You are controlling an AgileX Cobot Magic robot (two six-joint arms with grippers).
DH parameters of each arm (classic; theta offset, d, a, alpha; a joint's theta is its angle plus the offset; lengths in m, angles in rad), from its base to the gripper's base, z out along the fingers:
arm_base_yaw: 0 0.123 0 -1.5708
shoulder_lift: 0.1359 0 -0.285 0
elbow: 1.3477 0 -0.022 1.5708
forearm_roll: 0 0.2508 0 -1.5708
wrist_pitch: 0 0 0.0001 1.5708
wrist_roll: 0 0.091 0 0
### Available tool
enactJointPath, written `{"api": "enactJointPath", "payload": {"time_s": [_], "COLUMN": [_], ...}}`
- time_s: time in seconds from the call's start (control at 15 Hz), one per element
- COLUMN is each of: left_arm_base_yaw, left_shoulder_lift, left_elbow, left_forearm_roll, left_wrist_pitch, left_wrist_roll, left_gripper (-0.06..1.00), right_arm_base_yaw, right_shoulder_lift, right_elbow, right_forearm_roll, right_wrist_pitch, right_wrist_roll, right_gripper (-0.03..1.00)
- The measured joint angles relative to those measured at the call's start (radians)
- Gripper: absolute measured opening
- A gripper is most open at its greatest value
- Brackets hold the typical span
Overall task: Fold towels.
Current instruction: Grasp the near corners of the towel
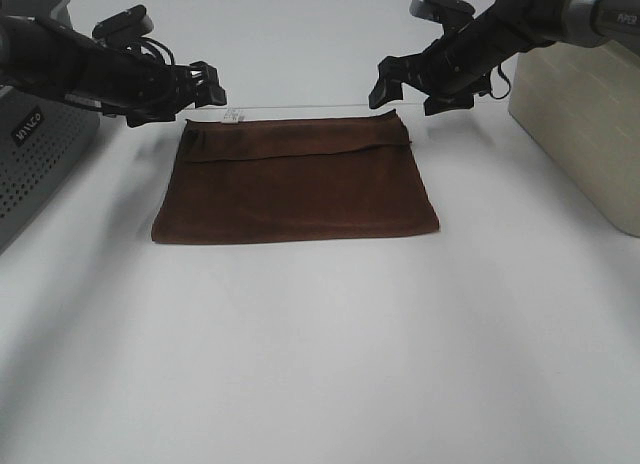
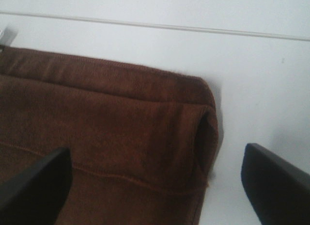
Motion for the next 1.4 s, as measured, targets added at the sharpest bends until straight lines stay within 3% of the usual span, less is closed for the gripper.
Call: {"api": "enactJointPath", "payload": {"time_s": [0.13,0.4,0.53,0.73,1.0,1.07,1.27,1.4], "left_arm_base_yaw": [0.004,0.028,0.054,0.061,0.061,0.061,0.061,0.058], "left_shoulder_lift": [-0.02,-0.062,-0.099,-0.158,-0.287,-0.287,-0.301,-0.301], "left_elbow": [0.0,-0.001,-0.001,0.036,0.314,0.314,0.438,0.44], "left_forearm_roll": [0.044,0.201,0.283,0.389,0.415,0.415,0.425,0.434], "left_wrist_pitch": [0.053,0.286,0.398,0.482,0.389,0.389,0.377,0.371], "left_wrist_roll": [-0.008,-0.083,-0.244,-0.401,-0.48,-0.48,-0.486,-0.485], "left_gripper": [0.85,0.85,0.85,0.85,0.85,0.85,0.85,0.85], "right_arm_base_yaw": [0.0,0.0,0.0,0.0,0.0,0.0,0.0,0.0], "right_shoulder_lift": [-0.026,-0.07,-0.075,-0.075,-0.107,-0.107,-0.207,-0.224], "right_elbow": [-0.001,-0.001,-0.001,-0.001,0.036,0.036,0.263,0.378], "right_forearm_roll": [-0.022,-0.026,-0.025,-0.025,-0.026,-0.026,-0.039,-0.029], "right_wrist_pitch": [0.079,0.318,0.403,0.505,0.506,0.506,0.497,0.419], "right_wrist_roll": [0.001,0.043,0.107,0.164,0.22,0.22,0.216,0.206], "right_gripper": [0.92,0.92,0.92,0.92,0.91,0.91,0.89,0.89]}}
